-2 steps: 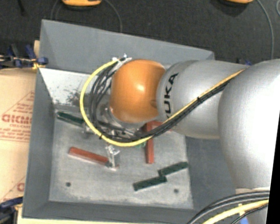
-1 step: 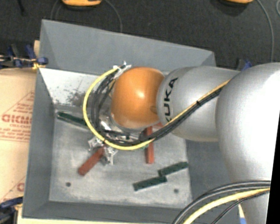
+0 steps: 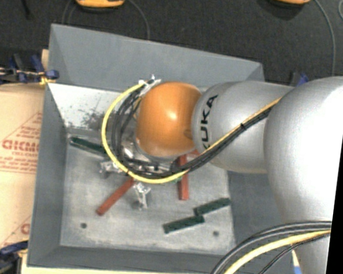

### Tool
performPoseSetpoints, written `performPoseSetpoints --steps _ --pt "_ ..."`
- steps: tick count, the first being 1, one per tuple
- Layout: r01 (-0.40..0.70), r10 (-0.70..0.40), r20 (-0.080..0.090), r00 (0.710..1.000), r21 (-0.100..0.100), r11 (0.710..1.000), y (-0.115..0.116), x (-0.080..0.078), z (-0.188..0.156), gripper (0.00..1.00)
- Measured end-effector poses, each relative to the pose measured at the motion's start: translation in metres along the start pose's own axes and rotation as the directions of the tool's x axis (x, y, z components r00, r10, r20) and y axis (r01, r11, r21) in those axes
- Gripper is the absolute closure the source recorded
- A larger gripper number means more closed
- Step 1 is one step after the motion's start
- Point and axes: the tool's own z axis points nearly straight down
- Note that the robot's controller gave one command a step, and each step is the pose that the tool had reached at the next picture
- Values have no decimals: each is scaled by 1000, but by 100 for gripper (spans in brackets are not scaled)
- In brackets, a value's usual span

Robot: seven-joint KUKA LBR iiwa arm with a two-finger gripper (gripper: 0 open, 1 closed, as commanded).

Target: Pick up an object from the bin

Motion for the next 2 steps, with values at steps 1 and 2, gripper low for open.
performPoseSetpoints --steps 1,2 --pt "-2 2 -1 1000 -1 1000 0 0 0 100" --pt "-3 3 -1 1000 -1 1000 0 0 0 100"
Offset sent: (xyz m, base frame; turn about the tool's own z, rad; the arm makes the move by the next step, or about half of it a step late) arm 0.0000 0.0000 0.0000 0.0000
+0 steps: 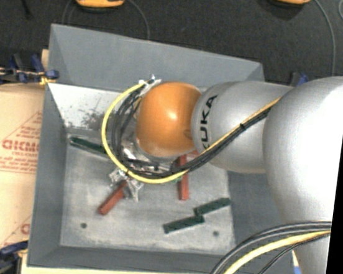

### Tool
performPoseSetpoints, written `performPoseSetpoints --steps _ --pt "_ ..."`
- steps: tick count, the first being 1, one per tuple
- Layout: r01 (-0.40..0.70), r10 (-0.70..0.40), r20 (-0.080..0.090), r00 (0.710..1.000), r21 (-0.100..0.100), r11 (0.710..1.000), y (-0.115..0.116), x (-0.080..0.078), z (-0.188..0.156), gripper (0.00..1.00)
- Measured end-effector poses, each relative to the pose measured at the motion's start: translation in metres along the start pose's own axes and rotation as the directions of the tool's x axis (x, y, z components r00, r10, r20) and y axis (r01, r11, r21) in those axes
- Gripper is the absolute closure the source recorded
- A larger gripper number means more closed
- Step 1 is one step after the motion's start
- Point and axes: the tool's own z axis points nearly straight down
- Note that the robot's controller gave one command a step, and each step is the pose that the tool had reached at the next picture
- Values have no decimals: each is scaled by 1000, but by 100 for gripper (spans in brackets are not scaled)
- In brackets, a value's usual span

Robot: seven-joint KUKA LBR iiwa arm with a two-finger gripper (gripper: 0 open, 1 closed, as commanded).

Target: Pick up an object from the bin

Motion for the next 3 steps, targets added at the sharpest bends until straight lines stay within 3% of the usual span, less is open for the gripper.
performPoseSetpoints --steps 1,2,3 --pt "10 -10 -7 1000 -2 1000 12 -4 -46 100" --pt "4 -4 -4 1000 0 1000 24 7 -107 100" --pt "-5 5 0 1000 1 1000 -14 -22 -185 100"
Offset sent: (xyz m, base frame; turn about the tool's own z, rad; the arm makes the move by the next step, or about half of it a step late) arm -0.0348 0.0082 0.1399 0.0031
